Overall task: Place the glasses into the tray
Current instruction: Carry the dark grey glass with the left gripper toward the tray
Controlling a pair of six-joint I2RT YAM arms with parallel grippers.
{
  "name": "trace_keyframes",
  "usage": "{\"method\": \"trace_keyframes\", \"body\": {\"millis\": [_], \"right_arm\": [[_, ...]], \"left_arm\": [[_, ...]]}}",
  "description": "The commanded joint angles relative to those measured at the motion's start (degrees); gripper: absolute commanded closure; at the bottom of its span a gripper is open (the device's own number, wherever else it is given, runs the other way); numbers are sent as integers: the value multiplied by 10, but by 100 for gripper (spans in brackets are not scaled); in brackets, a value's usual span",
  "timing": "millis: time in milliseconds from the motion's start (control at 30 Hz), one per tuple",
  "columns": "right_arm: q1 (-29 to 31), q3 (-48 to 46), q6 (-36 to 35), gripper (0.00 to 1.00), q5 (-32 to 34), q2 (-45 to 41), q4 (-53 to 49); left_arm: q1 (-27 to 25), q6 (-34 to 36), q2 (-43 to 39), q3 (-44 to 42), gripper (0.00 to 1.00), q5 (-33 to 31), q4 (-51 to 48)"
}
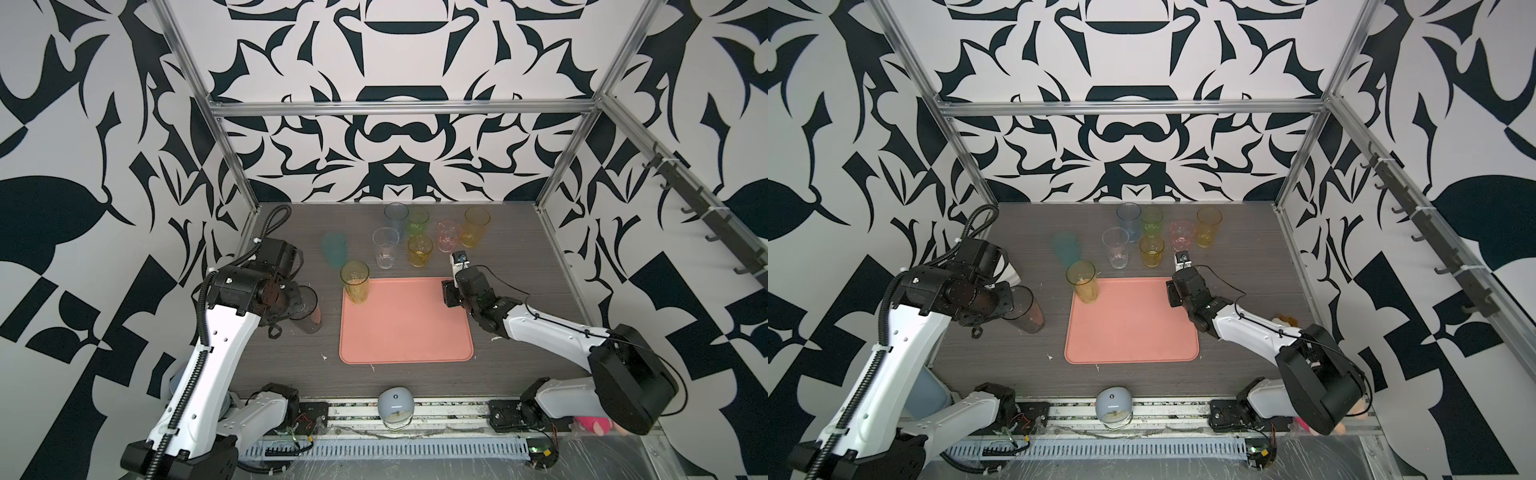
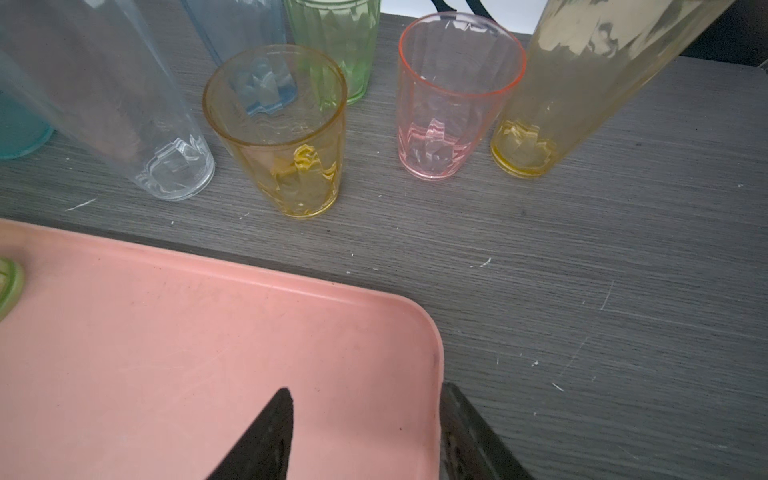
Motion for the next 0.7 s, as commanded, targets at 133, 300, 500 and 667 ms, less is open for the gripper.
{"method": "trace_keyframes", "body": {"millis": [133,300,500,667], "right_arm": [[1,26,8,40,-1,-8,5],[1,27,8,40,-4,-3,4],[1,29,11,40,-6,-1,3],[1,29,11,40,-6,-1,2]], "left_arm": [[-2,-26,-20,-76,100,62,59],[-16,-54,-31,-122,100,66,105],[-58,-86,-18,-135,100,41,123],[-106,-109,11,-126,100,12,131]]}}
